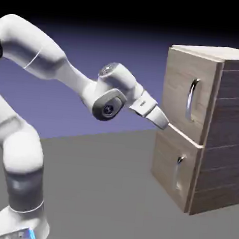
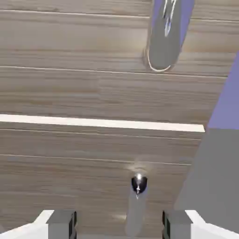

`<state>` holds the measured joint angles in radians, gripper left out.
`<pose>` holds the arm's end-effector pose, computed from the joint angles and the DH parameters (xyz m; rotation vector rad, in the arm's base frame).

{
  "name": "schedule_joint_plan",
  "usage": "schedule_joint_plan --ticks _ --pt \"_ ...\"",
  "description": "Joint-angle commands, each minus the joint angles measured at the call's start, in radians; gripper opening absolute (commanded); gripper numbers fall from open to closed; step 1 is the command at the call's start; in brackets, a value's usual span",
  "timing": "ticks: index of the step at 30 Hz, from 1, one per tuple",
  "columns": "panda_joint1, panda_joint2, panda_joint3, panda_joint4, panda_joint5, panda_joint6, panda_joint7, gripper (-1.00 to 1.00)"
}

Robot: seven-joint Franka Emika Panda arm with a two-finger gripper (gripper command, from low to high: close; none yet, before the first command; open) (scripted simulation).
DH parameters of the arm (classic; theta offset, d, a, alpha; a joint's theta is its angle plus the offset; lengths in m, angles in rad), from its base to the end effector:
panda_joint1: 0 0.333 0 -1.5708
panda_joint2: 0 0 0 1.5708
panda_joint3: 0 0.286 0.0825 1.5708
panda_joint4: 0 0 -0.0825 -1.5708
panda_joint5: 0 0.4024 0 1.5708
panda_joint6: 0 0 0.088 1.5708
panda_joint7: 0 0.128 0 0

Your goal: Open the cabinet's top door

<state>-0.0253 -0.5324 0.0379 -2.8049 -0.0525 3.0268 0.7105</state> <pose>0.4382 0.0082 0.3912 -2.5923 0.8673 -1.0345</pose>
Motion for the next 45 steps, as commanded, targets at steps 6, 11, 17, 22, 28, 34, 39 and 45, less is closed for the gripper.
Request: schedule_joint_plan --ticks 6,11,17,22,28,34,39,45 --pt "-0.186 0.187 0.189 0.025 -0.261 -0.051 -0.152 0.00" --pt "-0.340 0.343 0.346 0.047 -0.478 -0.093 -0.278 0.00" --pt "-0.526 0.530 0.534 0.072 -0.739 -0.144 -0.430 0.00" --pt "-0.681 0.686 0.691 0.093 -0.957 -0.186 -0.557 0.00" --pt "-0.866 0.873 0.880 0.118 -1.218 -0.237 -0.709 0.00" --pt "-1.052 1.061 1.068 0.144 -1.479 -0.288 -0.861 0.00" --pt "-1.207 1.217 1.225 0.165 -1.696 -0.330 -0.987 0.00" --pt "-1.392 1.404 1.414 0.190 -1.957 -0.381 -1.139 0.00"
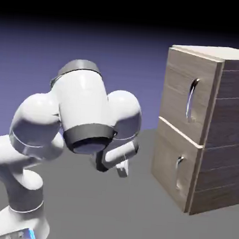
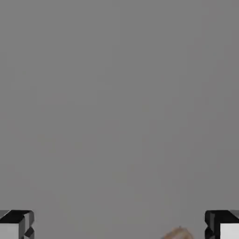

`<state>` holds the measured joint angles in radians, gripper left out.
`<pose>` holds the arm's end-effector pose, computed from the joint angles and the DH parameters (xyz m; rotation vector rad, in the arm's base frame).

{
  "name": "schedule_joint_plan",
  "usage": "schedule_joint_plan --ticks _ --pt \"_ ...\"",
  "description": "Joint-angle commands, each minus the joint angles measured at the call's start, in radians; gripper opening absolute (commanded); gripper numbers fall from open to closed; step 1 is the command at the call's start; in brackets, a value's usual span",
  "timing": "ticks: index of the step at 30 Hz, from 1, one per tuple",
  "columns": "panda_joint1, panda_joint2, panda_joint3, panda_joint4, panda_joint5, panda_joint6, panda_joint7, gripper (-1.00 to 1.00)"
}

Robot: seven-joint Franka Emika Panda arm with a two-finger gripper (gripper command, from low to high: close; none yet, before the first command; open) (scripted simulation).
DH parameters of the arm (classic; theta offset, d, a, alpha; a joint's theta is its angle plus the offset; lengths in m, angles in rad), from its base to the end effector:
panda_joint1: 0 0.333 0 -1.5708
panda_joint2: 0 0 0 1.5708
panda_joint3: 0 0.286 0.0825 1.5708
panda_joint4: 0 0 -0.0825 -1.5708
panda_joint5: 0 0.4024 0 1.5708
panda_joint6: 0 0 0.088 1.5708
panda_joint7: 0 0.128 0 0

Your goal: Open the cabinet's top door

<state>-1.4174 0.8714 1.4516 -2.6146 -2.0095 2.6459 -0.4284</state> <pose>0.4067 0.1612 0.2042 1.3806 2.3263 0.7440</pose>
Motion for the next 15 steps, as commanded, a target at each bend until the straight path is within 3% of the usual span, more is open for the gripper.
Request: schedule_joint_plan --ticks 1,15 --pt "-0.031 0.031 0.031 0.004 -0.044 -0.008 -0.025 0.00" --pt "-0.464 0.468 0.471 0.063 -0.652 -0.127 -0.380 0.00"
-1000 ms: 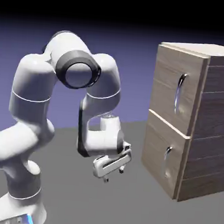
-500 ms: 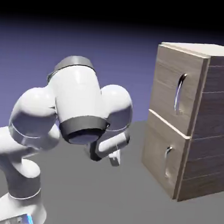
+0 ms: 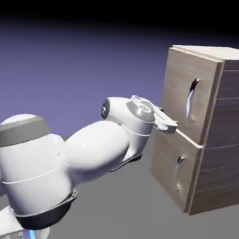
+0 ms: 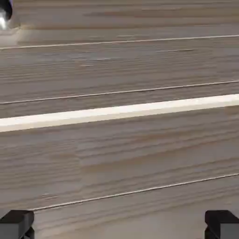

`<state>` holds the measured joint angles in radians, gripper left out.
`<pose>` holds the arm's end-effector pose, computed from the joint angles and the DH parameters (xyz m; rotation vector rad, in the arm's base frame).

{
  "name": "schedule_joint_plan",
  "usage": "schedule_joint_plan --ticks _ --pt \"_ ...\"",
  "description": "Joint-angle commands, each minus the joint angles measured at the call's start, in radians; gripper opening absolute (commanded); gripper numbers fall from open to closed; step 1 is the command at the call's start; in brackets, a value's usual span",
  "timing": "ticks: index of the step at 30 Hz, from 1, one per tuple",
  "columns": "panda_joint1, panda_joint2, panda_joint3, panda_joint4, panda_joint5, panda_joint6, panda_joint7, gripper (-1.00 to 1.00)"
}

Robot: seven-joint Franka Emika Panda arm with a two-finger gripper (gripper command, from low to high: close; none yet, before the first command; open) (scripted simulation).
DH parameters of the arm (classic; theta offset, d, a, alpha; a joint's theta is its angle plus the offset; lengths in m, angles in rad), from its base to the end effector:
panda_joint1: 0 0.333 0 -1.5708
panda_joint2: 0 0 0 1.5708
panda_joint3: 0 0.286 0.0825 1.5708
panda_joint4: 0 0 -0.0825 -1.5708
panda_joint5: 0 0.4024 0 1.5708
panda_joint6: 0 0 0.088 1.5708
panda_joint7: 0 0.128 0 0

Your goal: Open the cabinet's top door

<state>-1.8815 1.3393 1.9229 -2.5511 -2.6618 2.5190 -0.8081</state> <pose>0.4648 0.0216 0.4576 0.5841 1.5474 0.6912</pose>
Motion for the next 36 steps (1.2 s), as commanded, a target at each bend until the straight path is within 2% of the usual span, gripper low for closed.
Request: schedule_joint_plan --ticks 1,7,8,9,22,29,36 --pt "-0.018 0.018 0.018 0.002 -0.025 -0.005 -0.015 0.00" --pt "0.138 -0.009 -0.045 0.147 -0.064 -0.014 -0.012 0.00" --pt "0.138 -0.009 -0.045 0.147 -0.064 -0.014 -0.012 -1.00" --pt "0.138 -0.009 -0.045 0.147 -0.064 -0.014 -0.012 -1.00" --pt "0.018 -0.071 0.187 -0.189 0.094 -0.579 0.111 -1.00" --pt "0.071 -0.135 0.321 -0.271 0.249 -0.883 0.181 -1.00" --pt "0.202 -0.253 0.434 -0.275 0.452 -1.188 0.281 -1.00"
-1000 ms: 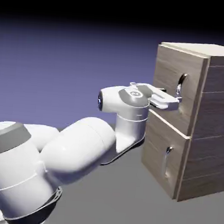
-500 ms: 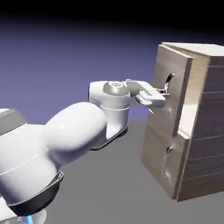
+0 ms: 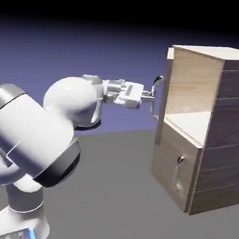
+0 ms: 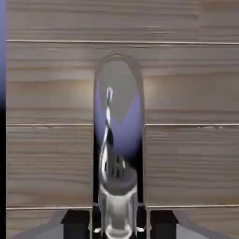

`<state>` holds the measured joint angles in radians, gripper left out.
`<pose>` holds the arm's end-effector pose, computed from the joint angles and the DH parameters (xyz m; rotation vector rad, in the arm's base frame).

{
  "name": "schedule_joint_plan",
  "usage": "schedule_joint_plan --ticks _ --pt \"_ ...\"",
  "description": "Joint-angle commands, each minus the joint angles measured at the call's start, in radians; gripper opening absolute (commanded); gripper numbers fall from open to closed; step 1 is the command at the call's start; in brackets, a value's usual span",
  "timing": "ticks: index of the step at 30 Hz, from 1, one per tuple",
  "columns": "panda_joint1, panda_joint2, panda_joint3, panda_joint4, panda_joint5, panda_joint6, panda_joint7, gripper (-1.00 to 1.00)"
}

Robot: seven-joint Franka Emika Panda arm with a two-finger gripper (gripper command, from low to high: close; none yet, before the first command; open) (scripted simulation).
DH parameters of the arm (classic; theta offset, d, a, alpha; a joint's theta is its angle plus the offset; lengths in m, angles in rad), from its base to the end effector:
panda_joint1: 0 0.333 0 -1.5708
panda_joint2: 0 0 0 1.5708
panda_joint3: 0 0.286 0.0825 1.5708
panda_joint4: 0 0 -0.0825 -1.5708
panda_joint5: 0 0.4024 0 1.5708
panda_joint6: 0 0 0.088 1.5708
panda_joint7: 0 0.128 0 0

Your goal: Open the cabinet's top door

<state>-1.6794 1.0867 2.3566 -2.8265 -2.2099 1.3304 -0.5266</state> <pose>0.3714 0.1343 0.4563 0.9956 1.2179 0.1573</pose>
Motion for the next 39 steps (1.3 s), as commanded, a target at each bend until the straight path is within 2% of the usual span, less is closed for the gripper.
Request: schedule_joint_plan --ticks 1,8,15,27,39 --pt "0.025 -0.023 0.012 0.007 0.034 -0.042 0.019 -1.00" --pt "0.233 -0.245 0.050 0.125 0.323 -0.323 0.190 -1.00" --pt "0.406 -0.498 -0.004 0.316 0.607 -0.455 0.353 -1.00" --pt "0.532 -0.933 -0.147 0.635 0.982 -0.439 0.440 -1.00" --pt "0.423 -1.368 -0.172 0.946 1.277 -0.403 0.332 -1.00"
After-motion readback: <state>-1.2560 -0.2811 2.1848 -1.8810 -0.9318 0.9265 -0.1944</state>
